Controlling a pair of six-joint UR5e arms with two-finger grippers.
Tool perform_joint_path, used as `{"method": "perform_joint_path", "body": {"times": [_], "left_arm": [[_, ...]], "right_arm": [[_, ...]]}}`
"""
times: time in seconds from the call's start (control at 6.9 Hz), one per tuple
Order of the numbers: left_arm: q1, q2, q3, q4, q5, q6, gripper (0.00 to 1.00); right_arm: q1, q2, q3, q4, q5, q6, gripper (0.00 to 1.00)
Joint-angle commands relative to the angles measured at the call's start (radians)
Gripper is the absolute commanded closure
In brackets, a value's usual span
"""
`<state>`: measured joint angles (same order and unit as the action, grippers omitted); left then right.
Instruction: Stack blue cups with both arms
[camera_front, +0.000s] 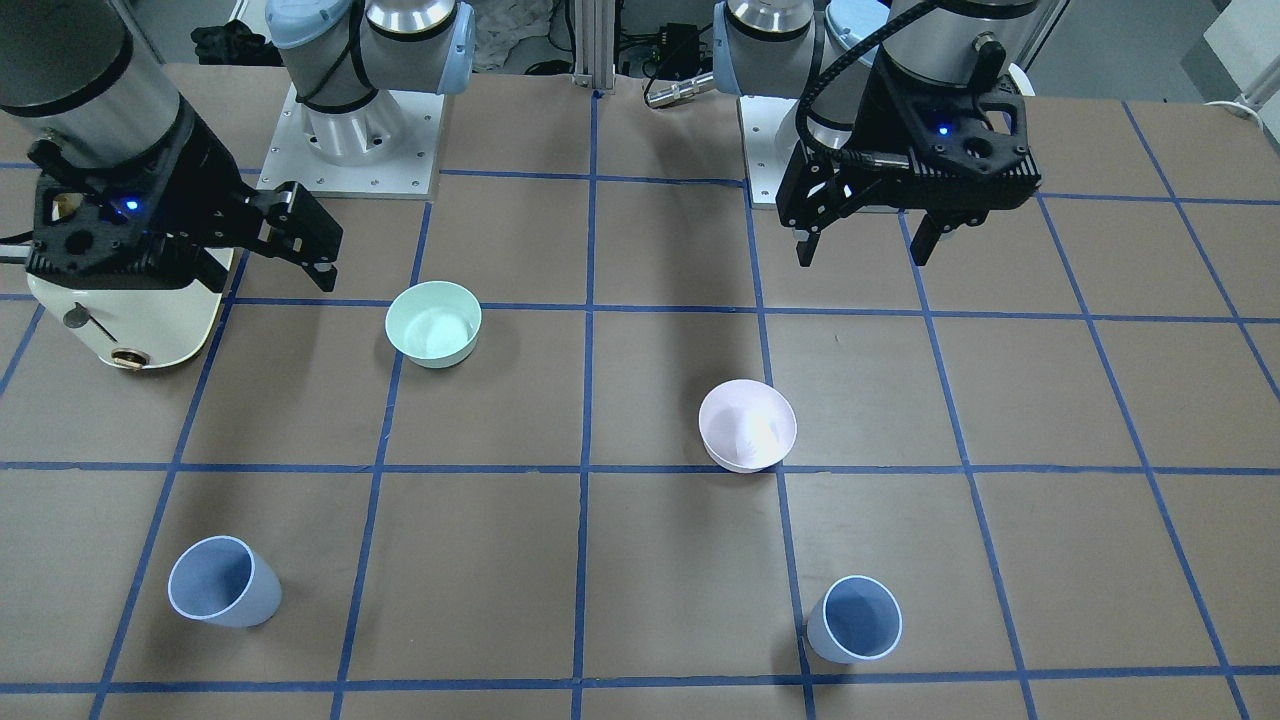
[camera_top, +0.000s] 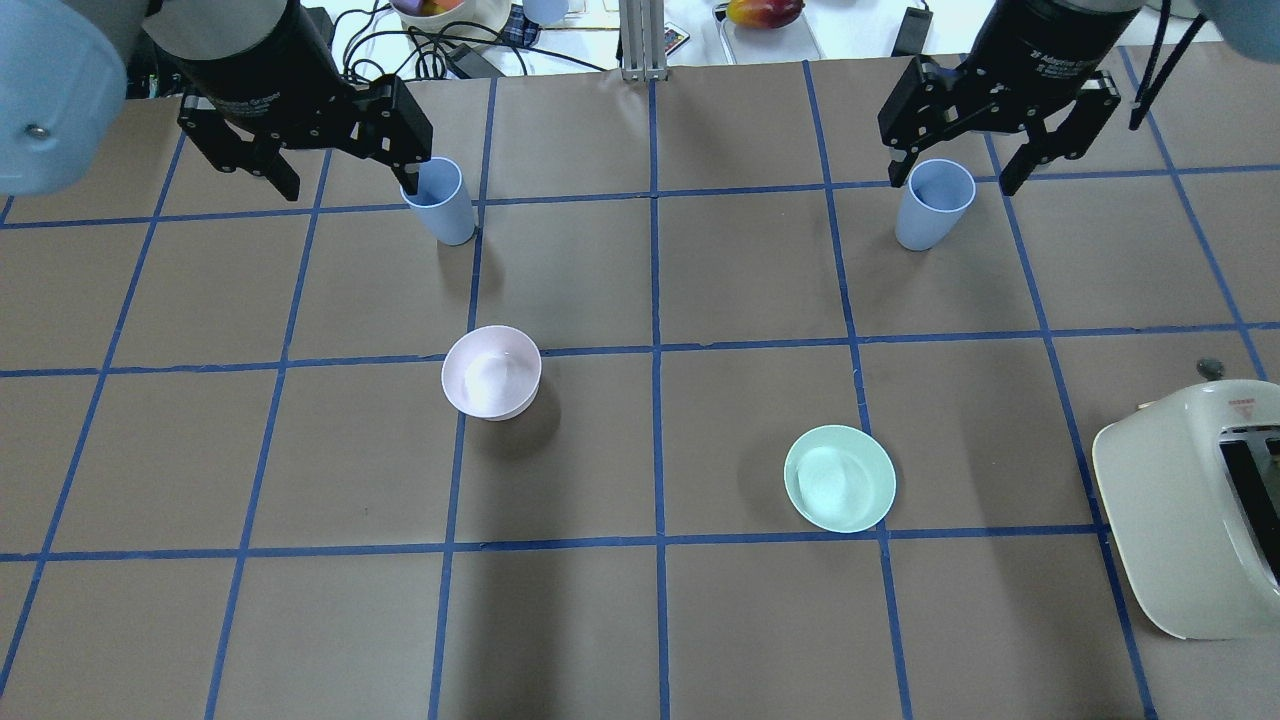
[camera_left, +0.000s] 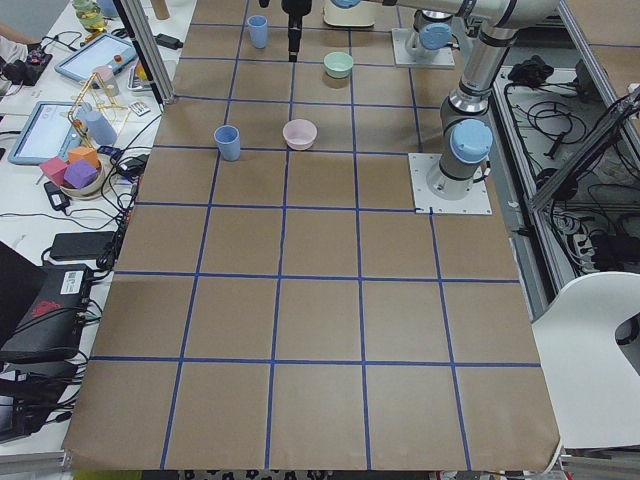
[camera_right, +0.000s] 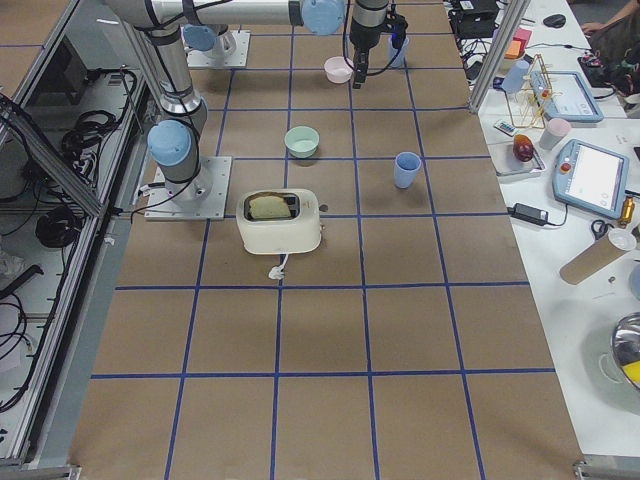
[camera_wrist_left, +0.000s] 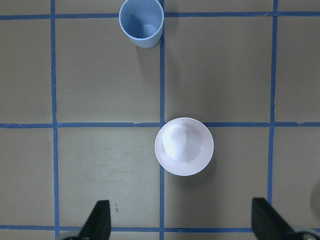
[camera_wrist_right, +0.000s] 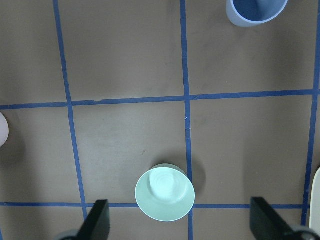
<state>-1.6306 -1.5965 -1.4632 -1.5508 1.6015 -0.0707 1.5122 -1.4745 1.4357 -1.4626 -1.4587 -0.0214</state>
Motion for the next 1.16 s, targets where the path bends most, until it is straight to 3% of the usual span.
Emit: {"method": "perform_joint_path", "body": {"times": [0.0,0.29,0.43,0.58,1.01], "left_arm": [[0.000,-0.002,-0.003,0.002,-0.002,0.000,0.00],[0.030,-0.016,0.012,0.000,-0.009,-0.001,0.00],[0.049,-0.110,0.027,0.021,-0.011,0.005,0.00],[0.055,-0.235,0.059,0.158,-0.012,0.006,0.00],[0.060,-0.573,0.303,0.230,-0.012,0.073,0.00]], "right_arm": [[0.013,-0.013,0.059,-0.001,-0.070,-0.002,0.00],[0.013,-0.024,0.061,-0.007,-0.088,0.000,0.00],[0.013,-0.029,0.064,-0.007,-0.088,0.000,0.00],[0.013,-0.030,0.063,-0.008,-0.086,0.000,0.00],[0.013,-0.029,0.061,-0.005,-0.077,0.000,0.00]]}}
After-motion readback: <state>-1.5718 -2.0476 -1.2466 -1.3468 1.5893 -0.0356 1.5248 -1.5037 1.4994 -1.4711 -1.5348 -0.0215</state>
